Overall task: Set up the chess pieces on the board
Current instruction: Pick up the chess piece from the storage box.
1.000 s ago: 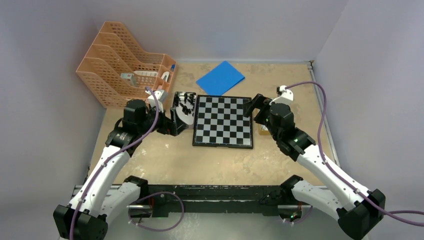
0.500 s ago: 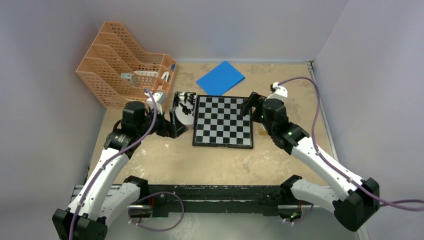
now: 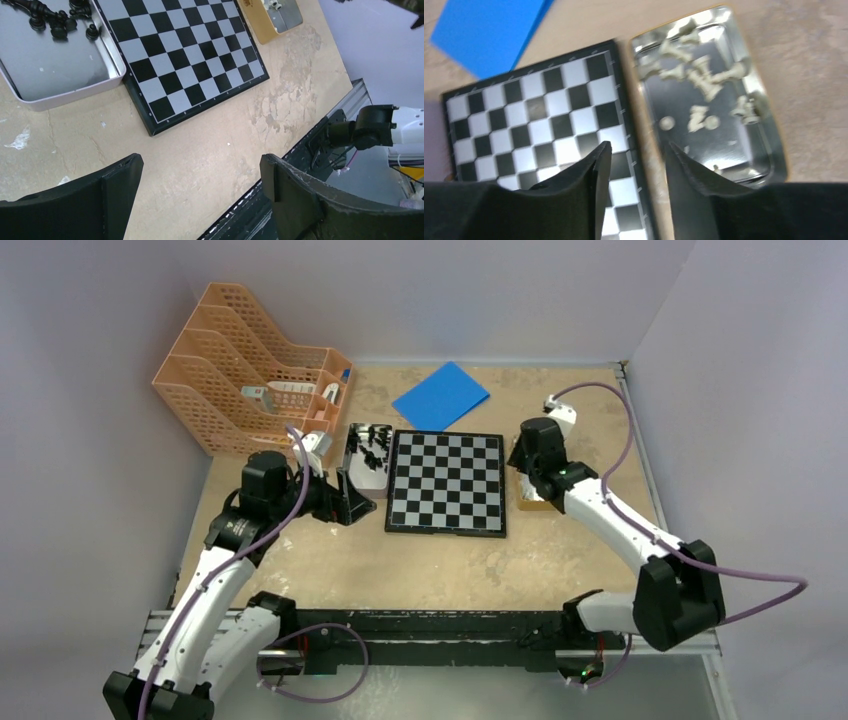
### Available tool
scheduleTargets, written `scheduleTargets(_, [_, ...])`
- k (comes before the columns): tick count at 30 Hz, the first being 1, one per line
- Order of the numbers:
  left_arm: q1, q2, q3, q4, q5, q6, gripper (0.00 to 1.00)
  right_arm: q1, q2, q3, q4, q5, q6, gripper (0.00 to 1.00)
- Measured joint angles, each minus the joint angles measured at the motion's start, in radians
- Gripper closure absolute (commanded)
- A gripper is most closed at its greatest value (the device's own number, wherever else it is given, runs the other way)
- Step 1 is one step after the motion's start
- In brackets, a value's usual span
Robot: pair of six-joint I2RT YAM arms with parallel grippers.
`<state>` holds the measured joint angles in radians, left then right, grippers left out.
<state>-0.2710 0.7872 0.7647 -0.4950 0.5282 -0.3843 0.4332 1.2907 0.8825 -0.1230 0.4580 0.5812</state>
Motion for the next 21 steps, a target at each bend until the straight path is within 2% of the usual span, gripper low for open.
scheduleTargets(2, [0.0,-0.009,-0.011,-0.001,0.01,0.0,0.12,-0.06,0.027,0.0,0.009,-0.006,-0.012,0.66])
scheduleTargets(8, [0.0,-0.035,-0.023,-0.001,0.018,0.0,0.13,-0.171,0.135,0.0,0.017,-0.013,-0.042,0.73])
scheduleTargets(21, [0.0,-0.03,-0.027,0.001,0.026,0.0,0.13,-0.249,0.293,0.011,0.051,-0.035,-0.056,0.75])
